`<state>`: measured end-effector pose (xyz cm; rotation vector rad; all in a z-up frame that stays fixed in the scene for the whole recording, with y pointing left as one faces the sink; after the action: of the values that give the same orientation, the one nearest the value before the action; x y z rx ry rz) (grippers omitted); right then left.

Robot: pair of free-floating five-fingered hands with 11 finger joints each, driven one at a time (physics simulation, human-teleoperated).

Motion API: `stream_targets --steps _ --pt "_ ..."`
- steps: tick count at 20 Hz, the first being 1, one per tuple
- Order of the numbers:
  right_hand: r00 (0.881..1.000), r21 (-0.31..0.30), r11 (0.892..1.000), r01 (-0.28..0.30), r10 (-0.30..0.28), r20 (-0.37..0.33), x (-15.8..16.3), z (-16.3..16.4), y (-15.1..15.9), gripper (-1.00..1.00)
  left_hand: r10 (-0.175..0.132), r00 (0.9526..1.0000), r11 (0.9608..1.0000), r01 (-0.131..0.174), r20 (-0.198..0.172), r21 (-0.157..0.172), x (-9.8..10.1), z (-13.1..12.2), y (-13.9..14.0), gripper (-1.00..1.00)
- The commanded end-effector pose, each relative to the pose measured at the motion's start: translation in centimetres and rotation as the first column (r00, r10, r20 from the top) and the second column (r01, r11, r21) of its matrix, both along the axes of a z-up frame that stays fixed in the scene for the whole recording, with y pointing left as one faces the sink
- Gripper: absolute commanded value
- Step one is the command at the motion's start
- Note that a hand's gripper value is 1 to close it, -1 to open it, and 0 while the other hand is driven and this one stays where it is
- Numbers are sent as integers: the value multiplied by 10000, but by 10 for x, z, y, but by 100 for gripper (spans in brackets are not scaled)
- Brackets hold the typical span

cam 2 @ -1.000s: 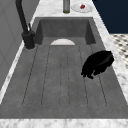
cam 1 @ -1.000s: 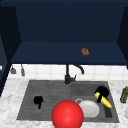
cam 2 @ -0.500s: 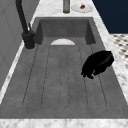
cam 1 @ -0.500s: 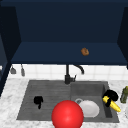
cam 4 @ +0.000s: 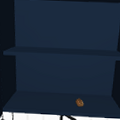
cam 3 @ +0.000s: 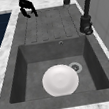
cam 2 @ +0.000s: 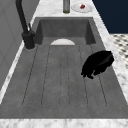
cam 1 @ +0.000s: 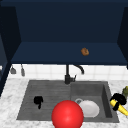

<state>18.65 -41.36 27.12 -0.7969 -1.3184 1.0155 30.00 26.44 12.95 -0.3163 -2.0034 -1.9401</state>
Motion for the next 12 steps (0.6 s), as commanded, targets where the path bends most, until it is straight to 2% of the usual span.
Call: stream_targets --steps 1,12 --pt "9941 -29 9964 -850 850 673 -3 0 -17 100 0 10000 10000 0 0 0 0 0 0 0" --pt "9848 114 9881 -1535 1520 841 -9 -18 -76 100 0 10000 10000 0 0 0 0 0 0 0"
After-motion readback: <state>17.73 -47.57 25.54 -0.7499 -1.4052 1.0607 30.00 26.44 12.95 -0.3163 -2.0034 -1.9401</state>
